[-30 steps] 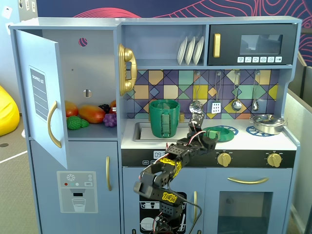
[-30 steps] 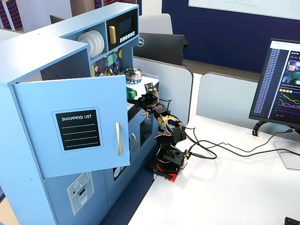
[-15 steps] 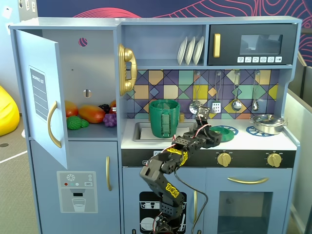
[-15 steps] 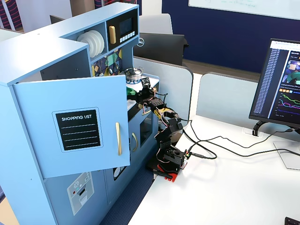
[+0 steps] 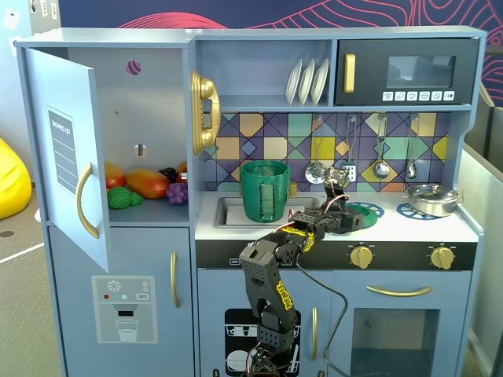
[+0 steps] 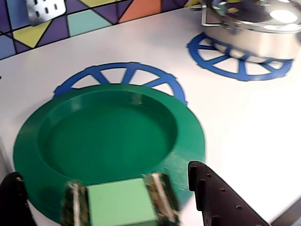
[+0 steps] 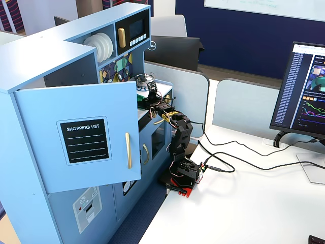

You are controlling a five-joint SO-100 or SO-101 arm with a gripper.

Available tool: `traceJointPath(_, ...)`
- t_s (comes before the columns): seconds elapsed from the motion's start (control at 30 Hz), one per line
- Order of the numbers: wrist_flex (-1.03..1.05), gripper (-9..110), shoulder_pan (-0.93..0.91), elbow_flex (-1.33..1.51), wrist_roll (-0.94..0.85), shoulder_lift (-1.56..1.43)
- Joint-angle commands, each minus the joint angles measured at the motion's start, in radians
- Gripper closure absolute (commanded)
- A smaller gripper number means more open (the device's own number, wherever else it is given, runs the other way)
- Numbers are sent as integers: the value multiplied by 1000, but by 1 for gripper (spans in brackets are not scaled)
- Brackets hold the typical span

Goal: Pick up the lid from the counter and put it on the green recipient

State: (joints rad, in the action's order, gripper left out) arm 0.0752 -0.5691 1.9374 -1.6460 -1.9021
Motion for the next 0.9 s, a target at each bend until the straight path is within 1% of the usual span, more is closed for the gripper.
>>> traceJointPath(0.0,-17,73,25,-97,-2,9)
traceJointPath(0.03,-15,78,29,-97,0,14)
traceJointPath(0.13,-11,101,46,-92,-5,20)
traceJointPath(0.37,-29,102,48,-80,12,-18)
traceJointPath(0.57,-18,102,52,-233,43,-60)
traceJointPath(0.87,224,102,103,-543,127,-135)
